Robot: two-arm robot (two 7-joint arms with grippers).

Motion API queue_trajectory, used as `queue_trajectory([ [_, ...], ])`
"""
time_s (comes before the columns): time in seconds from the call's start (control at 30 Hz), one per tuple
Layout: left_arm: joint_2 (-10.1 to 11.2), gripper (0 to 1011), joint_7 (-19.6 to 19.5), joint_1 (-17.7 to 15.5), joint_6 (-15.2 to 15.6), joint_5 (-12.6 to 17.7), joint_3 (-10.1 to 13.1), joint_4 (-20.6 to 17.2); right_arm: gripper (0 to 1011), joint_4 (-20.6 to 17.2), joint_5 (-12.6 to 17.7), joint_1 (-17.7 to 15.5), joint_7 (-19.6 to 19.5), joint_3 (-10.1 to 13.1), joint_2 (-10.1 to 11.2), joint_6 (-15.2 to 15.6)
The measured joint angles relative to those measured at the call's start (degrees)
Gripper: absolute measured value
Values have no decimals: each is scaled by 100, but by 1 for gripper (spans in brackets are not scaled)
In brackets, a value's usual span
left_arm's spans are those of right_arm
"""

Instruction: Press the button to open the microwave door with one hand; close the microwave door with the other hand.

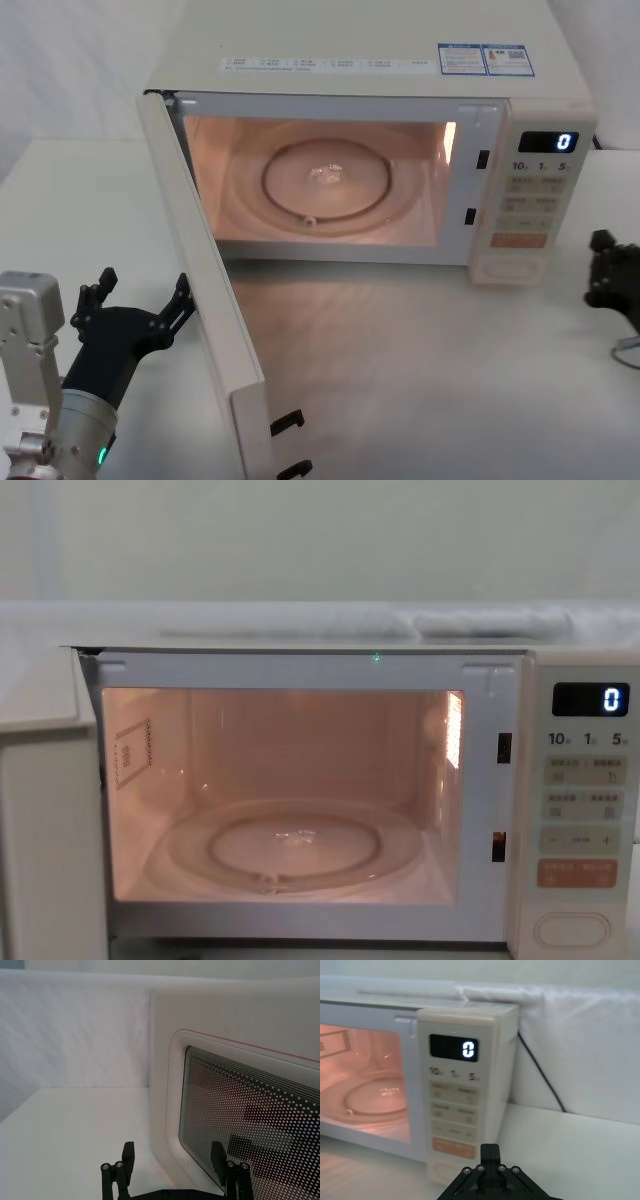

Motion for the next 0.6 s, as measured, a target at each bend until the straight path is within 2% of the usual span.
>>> queue_trajectory([
  [0.23, 0, 1001, 0, 0, 0, 0, 0, 0, 0, -106, 187, -64, 230, 369, 318, 61],
  [0.4, 0, 1001, 0, 0, 0, 0, 0, 0, 0, 10, 423, -18, 363, 622, 478, 68],
  [0.6, 0, 1001, 0, 0, 0, 0, 0, 0, 0, 182, 624, 96, 460, 764, 599, 102],
])
